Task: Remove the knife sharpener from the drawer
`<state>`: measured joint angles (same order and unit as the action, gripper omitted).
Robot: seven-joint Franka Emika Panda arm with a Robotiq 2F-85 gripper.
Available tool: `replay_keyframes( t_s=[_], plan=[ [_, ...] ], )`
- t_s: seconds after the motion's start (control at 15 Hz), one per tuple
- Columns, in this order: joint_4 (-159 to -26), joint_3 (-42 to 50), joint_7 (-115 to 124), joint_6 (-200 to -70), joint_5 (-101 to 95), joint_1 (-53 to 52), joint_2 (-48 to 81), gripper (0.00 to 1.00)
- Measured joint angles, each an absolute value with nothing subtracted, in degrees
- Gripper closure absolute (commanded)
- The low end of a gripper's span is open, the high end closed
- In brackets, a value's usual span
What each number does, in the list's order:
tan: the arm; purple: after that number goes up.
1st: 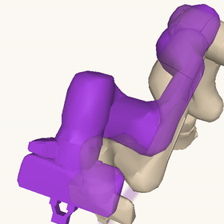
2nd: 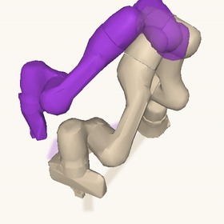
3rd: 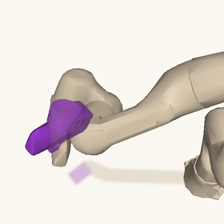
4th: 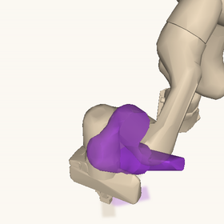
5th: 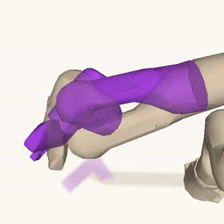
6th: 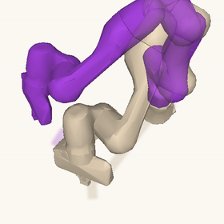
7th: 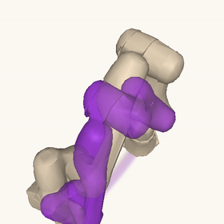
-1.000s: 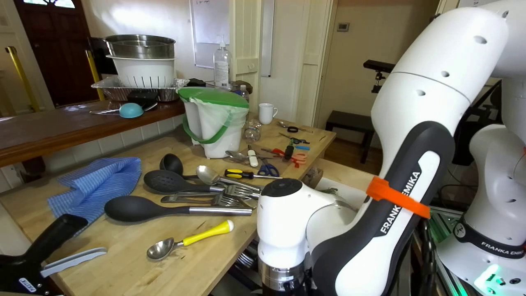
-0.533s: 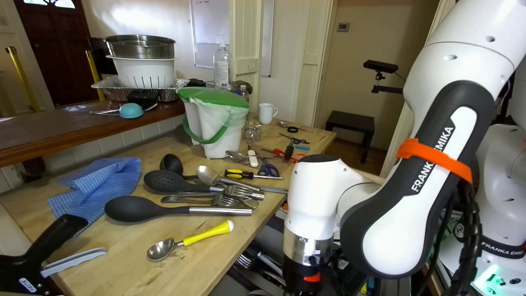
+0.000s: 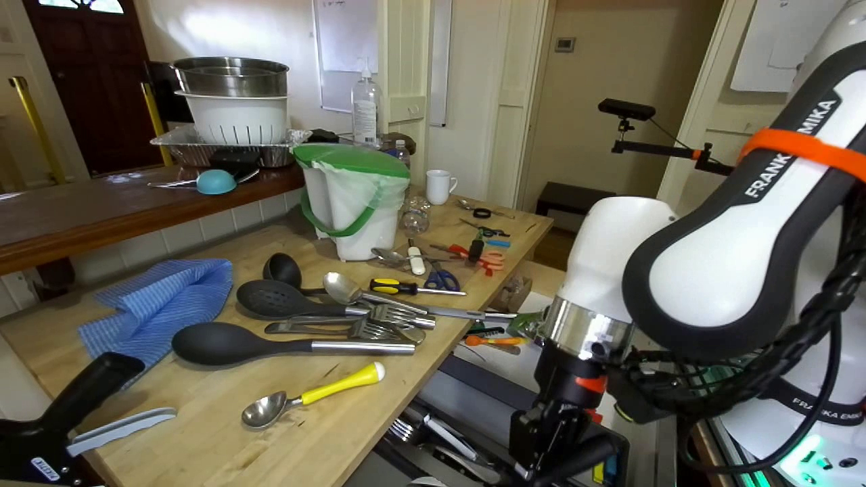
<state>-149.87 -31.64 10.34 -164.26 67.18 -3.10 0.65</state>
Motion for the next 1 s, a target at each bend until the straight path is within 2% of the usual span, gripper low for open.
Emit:
replay_keyframes(
  t_s=[0.33, 0.67, 0.87, 1.0],
  plan=[
    [-158.3, -33.7, 10.8, -171.9, 73.2, -4.4, -13.1, 0.9],
    [-157.8, -37.8, 11.3, -180.7, 75.4, -2.6, -14.4, 0.9],
    [-157.6, -37.8, 11.0, -180.2, 79.2, -2.6, -15.6, 0.9],
    [-157.6, -36.9, 9.5, -175.4, 80.1, -2.7, -16.5, 0.9]
  ],
)
